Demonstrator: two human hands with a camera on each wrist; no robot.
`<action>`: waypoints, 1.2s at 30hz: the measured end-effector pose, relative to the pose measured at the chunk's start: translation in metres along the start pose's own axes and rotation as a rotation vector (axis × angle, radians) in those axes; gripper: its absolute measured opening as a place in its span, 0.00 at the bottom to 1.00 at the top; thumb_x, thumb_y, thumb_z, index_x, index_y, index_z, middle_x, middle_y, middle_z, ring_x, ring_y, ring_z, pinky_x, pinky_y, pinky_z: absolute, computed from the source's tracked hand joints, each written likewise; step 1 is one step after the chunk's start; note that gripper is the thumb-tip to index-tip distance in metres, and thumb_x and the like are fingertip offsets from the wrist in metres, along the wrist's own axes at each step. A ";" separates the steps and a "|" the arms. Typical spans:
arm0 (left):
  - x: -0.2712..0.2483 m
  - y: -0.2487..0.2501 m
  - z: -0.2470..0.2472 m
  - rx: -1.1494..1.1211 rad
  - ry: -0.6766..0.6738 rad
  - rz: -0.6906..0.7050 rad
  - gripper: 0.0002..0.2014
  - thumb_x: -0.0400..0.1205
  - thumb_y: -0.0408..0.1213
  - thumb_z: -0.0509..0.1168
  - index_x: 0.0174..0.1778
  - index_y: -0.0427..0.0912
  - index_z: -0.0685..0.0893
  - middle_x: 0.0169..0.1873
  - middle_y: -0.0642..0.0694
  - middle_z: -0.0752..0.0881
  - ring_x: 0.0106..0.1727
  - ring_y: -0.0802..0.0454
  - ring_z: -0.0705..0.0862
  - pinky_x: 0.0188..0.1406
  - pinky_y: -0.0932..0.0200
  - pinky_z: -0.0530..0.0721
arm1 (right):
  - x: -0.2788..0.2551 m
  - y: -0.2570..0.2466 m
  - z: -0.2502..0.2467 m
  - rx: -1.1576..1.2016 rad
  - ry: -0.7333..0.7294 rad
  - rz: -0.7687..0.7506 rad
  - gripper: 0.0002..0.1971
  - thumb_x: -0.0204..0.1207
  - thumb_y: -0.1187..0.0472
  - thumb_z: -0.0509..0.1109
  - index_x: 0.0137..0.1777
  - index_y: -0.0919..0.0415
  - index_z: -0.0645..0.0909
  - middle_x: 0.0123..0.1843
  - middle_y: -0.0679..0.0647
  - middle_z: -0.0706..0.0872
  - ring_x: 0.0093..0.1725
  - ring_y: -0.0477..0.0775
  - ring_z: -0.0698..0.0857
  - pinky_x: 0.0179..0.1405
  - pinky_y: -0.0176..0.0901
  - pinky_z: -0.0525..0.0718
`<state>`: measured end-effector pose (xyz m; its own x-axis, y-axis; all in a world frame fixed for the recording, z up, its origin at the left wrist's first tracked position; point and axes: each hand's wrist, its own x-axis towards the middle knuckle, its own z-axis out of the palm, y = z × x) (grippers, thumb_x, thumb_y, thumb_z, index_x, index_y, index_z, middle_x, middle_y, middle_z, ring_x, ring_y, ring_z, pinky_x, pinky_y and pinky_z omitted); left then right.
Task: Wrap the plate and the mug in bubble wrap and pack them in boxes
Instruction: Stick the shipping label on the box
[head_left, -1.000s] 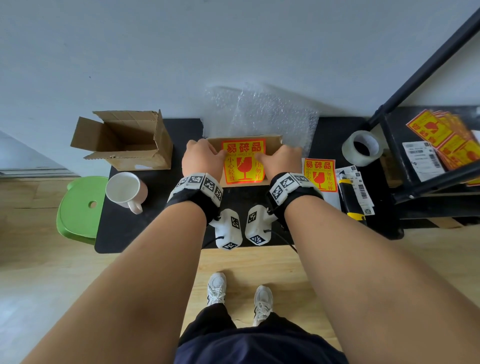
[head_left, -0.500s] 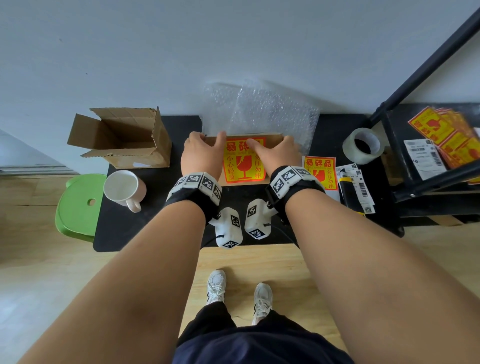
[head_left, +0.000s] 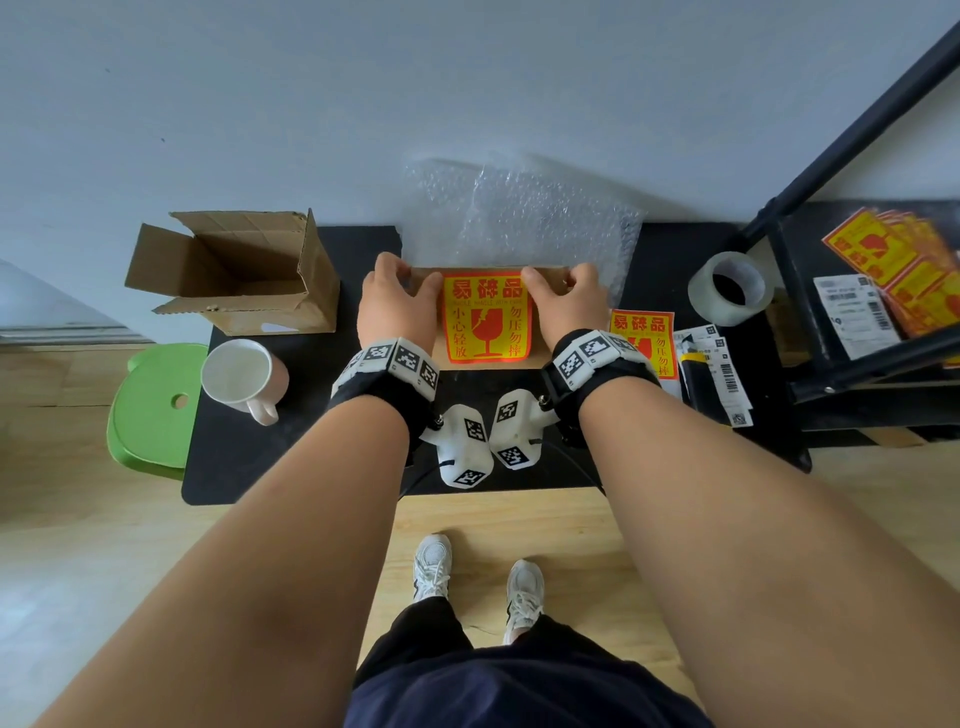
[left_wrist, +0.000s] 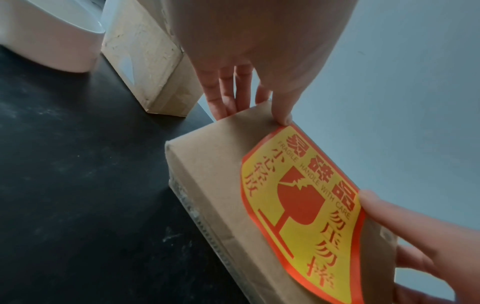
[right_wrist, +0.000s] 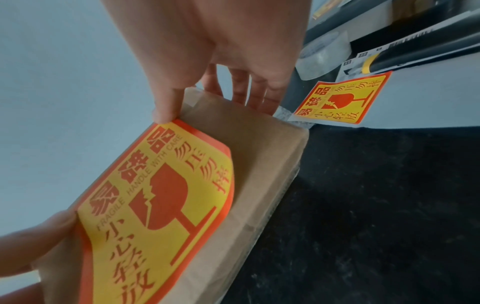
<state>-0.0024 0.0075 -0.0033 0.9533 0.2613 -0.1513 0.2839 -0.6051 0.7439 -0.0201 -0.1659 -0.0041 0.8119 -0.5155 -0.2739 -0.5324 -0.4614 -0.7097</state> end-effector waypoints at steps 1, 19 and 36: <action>0.000 -0.002 0.000 -0.003 0.004 0.002 0.14 0.81 0.50 0.66 0.55 0.48 0.73 0.56 0.48 0.80 0.45 0.53 0.80 0.39 0.62 0.73 | 0.000 0.001 0.001 0.003 0.001 -0.002 0.23 0.76 0.39 0.69 0.57 0.56 0.72 0.58 0.54 0.78 0.55 0.56 0.82 0.44 0.45 0.76; -0.019 -0.014 0.002 0.155 -0.244 -0.022 0.55 0.72 0.41 0.79 0.85 0.57 0.46 0.71 0.42 0.69 0.70 0.45 0.76 0.66 0.49 0.77 | -0.018 0.020 -0.001 -0.075 -0.233 -0.006 0.54 0.70 0.64 0.80 0.86 0.54 0.46 0.85 0.54 0.61 0.82 0.56 0.63 0.78 0.51 0.66; -0.030 -0.022 -0.001 0.230 -0.255 0.009 0.58 0.71 0.41 0.78 0.84 0.58 0.39 0.68 0.37 0.72 0.66 0.41 0.78 0.61 0.49 0.79 | -0.038 0.020 0.017 -0.133 -0.171 -0.060 0.64 0.66 0.50 0.83 0.85 0.62 0.33 0.85 0.64 0.54 0.84 0.61 0.58 0.82 0.53 0.61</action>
<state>-0.0367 0.0134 -0.0145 0.9425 0.0765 -0.3252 0.2639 -0.7676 0.5841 -0.0578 -0.1430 -0.0193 0.8659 -0.3597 -0.3477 -0.4996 -0.5849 -0.6390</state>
